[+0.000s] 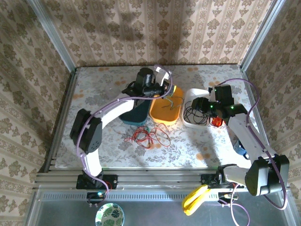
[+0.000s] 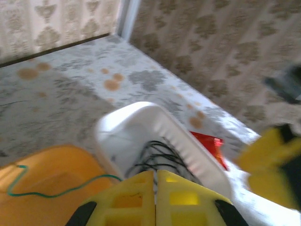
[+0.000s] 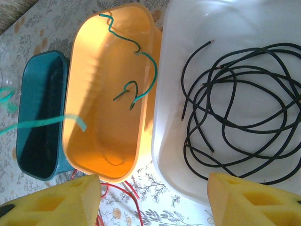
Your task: Untangle the cables
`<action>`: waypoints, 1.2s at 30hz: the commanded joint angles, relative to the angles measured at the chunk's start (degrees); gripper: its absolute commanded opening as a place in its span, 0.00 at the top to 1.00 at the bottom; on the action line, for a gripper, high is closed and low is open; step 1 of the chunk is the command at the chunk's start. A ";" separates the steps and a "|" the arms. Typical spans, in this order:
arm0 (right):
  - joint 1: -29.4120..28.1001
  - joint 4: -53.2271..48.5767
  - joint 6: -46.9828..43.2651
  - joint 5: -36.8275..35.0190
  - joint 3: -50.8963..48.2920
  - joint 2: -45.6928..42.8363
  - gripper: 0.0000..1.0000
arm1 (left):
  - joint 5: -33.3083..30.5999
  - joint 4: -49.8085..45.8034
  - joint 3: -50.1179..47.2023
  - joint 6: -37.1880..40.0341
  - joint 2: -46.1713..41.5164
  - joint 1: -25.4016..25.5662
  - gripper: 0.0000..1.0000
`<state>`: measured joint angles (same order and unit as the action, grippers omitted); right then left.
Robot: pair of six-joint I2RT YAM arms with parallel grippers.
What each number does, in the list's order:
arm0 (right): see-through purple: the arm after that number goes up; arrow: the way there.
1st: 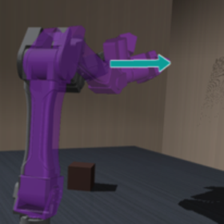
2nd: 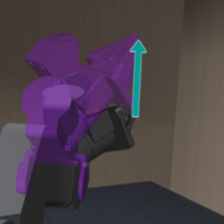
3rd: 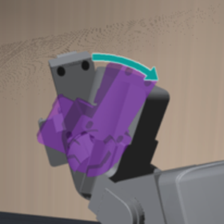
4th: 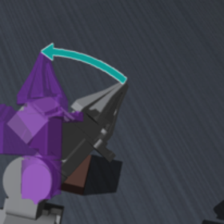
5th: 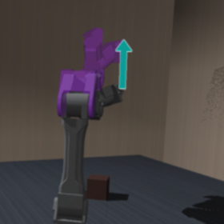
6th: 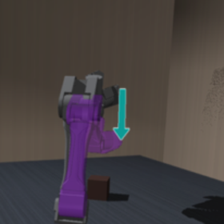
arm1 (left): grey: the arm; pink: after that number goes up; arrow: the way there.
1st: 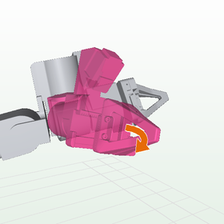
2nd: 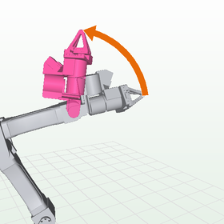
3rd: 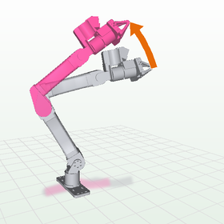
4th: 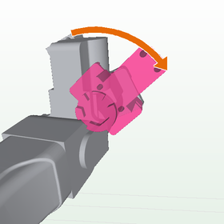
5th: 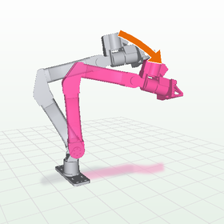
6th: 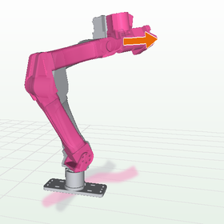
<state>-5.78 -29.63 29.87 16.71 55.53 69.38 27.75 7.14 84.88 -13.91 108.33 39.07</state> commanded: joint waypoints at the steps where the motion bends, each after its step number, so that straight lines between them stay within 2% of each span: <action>1: 0.07 -3.13 -1.74 0.29 2.25 -0.22 0.37 | -5.98 -4.80 6.01 1.25 6.06 -0.92 0.55; 2: 0.07 -3.24 -1.91 0.69 2.39 -0.09 0.37 | -7.33 -5.67 7.64 1.26 6.84 -0.99 0.39; 3: -0.02 -3.32 -1.92 1.24 2.60 0.17 0.37 | -8.89 -6.21 8.78 0.98 7.09 -1.01 0.29; 6: -0.84 -3.27 -1.85 2.14 3.63 1.79 0.39 | -13.61 -3.07 6.13 0.00 3.76 -1.01 0.18; 10: -3.51 -3.28 -2.00 1.91 6.64 5.92 0.41 | -25.20 3.60 -6.12 -3.40 -5.64 -0.90 0.16; 14: -5.80 -4.70 -2.66 0.14 11.22 12.85 0.42 | -36.83 4.82 -19.11 -7.55 -14.44 -0.76 0.16; 20: -6.62 -7.33 -3.94 -2.79 19.88 24.91 0.47 | -47.28 2.61 -31.68 -12.71 -22.74 -0.14 0.16; 27: -8.13 -11.14 -8.36 -7.99 28.27 35.08 0.56 | -49.13 2.25 -33.28 -13.84 -23.74 0.20 0.15; 36: -10.52 -15.98 -13.01 -12.97 38.87 43.65 0.60 | -48.19 1.10 -31.31 -13.05 -22.08 0.07 0.15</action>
<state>-15.94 -41.56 19.62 6.85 91.00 110.24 -19.55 8.67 51.77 -26.02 86.08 38.96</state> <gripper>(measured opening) 0.407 0.850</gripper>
